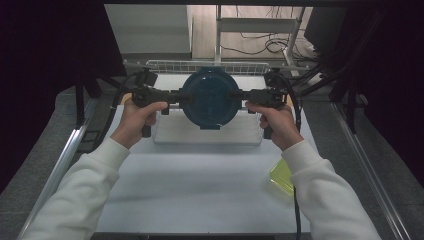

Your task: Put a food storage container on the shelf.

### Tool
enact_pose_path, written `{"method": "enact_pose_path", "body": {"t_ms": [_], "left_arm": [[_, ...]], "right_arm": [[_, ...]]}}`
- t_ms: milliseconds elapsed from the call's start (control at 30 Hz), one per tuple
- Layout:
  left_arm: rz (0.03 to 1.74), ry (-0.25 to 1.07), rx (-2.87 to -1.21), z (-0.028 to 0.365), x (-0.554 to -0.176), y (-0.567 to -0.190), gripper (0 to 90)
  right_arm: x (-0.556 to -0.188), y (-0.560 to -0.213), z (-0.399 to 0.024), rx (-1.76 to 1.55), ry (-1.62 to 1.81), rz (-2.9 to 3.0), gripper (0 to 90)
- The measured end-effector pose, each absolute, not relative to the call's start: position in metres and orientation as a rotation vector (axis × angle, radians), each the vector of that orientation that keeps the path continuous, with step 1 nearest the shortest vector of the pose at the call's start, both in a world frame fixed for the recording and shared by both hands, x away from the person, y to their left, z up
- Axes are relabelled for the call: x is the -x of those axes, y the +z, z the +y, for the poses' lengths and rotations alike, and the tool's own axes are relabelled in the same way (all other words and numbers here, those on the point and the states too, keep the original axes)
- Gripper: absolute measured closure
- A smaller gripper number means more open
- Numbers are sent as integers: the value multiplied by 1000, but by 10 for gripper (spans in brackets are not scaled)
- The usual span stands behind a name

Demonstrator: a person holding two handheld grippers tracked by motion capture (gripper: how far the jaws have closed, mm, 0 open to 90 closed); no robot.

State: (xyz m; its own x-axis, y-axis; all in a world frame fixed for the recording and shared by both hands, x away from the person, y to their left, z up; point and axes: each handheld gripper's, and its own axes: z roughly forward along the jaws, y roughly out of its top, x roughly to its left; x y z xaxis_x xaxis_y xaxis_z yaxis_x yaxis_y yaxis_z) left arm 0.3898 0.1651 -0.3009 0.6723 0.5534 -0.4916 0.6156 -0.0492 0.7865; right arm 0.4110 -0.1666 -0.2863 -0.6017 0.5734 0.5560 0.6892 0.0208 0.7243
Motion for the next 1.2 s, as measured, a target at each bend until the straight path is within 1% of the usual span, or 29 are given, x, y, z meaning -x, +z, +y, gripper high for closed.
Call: {"method": "enact_pose_path", "body": {"t_ms": [467,1200], "left_arm": [[957,-73,-1710,165,-407,-296,439],[991,-72,-1703,170,-450,-287,447]], "right_arm": [[-427,-283,-166,1344,-1655,-2167,411],[-477,-280,-164,1338,-1638,-2115,411]]}}
